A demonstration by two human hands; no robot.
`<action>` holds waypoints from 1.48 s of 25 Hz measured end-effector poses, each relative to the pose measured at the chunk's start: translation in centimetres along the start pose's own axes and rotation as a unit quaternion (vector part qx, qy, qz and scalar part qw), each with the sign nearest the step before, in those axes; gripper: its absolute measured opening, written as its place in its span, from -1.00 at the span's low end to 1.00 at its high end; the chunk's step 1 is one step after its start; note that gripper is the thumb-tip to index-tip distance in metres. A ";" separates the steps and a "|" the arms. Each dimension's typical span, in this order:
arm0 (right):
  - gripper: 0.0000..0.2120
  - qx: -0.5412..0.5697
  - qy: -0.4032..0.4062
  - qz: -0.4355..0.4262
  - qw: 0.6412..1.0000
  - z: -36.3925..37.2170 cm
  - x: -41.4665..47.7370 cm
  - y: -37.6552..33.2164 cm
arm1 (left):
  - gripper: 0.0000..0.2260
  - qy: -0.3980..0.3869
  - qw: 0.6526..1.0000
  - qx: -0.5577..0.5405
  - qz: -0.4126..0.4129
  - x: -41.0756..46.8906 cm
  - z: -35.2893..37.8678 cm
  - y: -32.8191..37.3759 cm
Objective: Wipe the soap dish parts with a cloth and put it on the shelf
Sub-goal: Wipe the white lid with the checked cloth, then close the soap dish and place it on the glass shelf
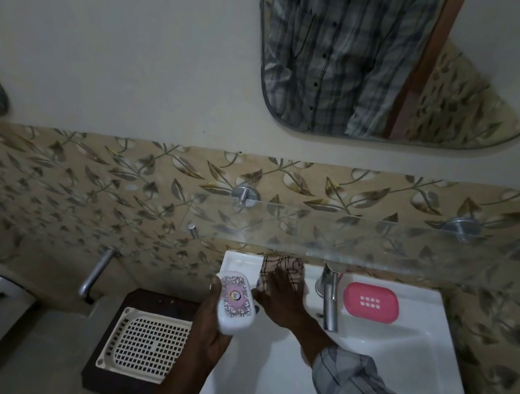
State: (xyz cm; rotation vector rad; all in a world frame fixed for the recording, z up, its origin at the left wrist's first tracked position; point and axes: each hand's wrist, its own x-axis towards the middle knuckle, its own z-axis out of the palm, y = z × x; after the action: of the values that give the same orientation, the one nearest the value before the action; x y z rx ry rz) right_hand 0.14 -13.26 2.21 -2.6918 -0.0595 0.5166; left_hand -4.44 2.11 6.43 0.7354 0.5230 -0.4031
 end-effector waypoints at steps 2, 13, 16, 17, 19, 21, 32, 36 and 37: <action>-0.54 0.118 0.020 -0.017 0.993 -1.3 -1.0 -0.6 | -0.49 0.001 0.999 -0.036 0.013 -0.2 0.4 0.1; -0.32 0.488 0.072 0.030 0.869 -8.1 -12.0 2.1 | -0.31 -0.106 0.992 0.029 0.058 -2.0 10.1 -7.0; -0.25 0.504 0.077 0.031 0.860 -8.8 -12.8 4.2 | -0.28 -0.124 0.992 0.020 0.026 -2.0 11.4 -8.3; -0.23 0.509 0.080 0.038 0.856 -8.6 -13.0 4.7 | -0.25 -0.130 0.991 0.020 0.022 -2.1 12.0 -9.0; -0.29 0.523 0.100 0.046 0.845 -8.3 -13.2 6.4 | -0.23 -0.093 0.995 0.007 0.027 -1.6 12.3 -9.4; -0.34 0.453 0.164 0.059 0.874 -8.2 -13.0 9.9 | -0.24 -0.019 0.999 -0.004 0.043 -0.8 11.1 -8.9; -0.13 -0.098 -0.031 -0.030 0.994 -10.4 -3.3 20.6 | -0.75 0.175 0.938 0.284 -0.094 0.4 1.1 -8.5; -0.02 -0.106 -0.031 -0.033 0.993 -9.8 -2.9 20.9 | -0.77 0.168 0.942 0.277 -0.084 0.6 1.2 -8.6; 0.02 -0.111 -0.033 -0.028 0.993 -9.6 -3.1 20.9 | -0.77 0.164 0.944 0.276 -0.080 0.8 1.5 -8.5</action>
State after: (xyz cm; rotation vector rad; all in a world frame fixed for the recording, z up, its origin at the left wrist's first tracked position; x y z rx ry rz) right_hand 0.13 -36.46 3.34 -2.8788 -0.2217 0.6146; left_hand -7.74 -4.85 2.45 1.3203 0.8003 -0.5953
